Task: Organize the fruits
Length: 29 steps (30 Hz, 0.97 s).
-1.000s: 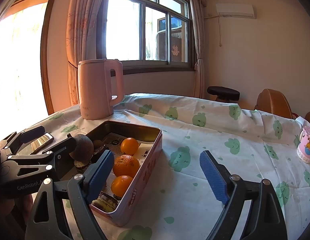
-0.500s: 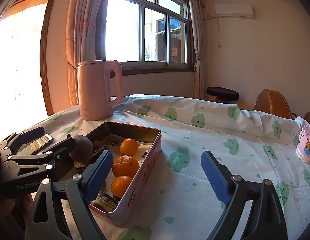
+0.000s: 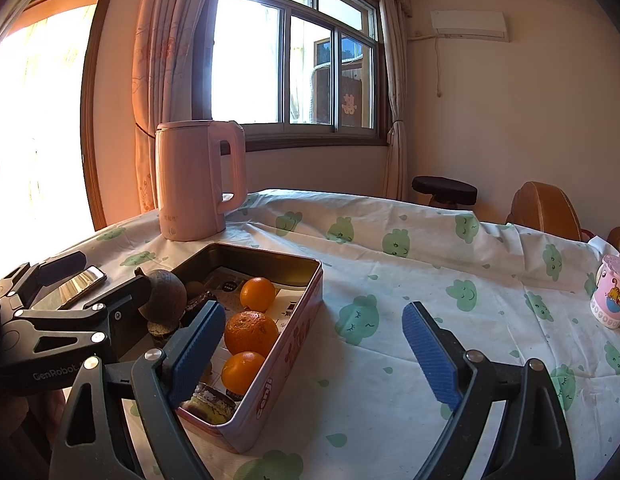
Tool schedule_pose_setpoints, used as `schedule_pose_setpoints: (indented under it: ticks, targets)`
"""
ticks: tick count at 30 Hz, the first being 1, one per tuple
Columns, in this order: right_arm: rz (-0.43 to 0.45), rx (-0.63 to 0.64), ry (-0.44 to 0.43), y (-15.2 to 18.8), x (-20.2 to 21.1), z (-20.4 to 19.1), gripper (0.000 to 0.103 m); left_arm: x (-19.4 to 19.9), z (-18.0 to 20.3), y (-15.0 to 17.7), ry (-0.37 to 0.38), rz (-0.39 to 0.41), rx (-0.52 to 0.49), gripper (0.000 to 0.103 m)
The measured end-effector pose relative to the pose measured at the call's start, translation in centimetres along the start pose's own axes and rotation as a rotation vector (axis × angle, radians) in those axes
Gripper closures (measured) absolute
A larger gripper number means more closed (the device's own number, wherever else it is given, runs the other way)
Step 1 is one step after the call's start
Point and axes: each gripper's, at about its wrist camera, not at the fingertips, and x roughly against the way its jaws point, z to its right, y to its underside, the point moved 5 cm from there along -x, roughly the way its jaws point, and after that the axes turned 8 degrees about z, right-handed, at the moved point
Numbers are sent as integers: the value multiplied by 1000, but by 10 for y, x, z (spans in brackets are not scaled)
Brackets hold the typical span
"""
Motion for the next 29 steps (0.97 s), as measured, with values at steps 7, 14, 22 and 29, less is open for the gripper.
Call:
schedule_pose_setpoints:
  ticks: [7, 14, 22, 29]
  targets:
    - [1, -1, 0, 0, 0, 0, 12, 1, 0, 0, 2, 1, 1, 0]
    - [5, 2, 4, -1, 1, 0, 12, 4, 2, -2, 20, 23, -1, 0]
    - [6, 6, 6, -2, 1, 0, 12, 1, 2, -2, 12, 15, 3, 0]
    - [8, -2, 0, -2, 2, 1, 12, 1, 0, 0, -8, 13, 11, 0]
